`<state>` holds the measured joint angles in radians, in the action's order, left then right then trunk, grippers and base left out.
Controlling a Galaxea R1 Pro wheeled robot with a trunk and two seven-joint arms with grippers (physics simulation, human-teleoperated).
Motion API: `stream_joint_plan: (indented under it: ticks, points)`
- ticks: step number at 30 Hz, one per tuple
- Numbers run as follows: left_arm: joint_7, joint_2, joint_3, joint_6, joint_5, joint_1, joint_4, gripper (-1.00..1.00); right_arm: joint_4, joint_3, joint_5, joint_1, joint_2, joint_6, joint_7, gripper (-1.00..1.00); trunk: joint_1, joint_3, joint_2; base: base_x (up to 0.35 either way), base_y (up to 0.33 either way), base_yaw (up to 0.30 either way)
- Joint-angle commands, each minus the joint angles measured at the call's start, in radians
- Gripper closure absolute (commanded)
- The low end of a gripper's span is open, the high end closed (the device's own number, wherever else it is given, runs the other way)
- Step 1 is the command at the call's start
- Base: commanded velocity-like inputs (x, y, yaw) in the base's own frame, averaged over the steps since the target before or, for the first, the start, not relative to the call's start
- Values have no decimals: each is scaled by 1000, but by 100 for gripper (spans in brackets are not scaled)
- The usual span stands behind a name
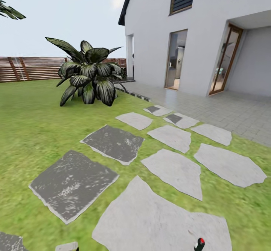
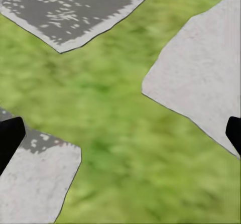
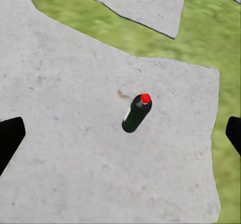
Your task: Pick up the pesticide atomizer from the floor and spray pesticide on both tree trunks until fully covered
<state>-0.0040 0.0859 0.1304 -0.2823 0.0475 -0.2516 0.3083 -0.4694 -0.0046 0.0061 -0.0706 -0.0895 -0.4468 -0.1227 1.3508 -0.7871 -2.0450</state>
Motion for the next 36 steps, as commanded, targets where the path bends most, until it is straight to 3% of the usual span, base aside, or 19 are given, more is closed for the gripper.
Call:
stream_joint_plan:
  ticks: [1, 36]
  points:
    - [0, 0, 0, 0, 0, 0, 0, -100, 0, 0, 0, 0, 0, 0, 0, -100, 0, 0, 0, 290, 189, 0]
    - [0, 0, 0, 0, 0, 0, -1, -100, 2, 0, 0, 0, -1, 0, 0, -100, 0, 0, 0, 290, 190, -18]
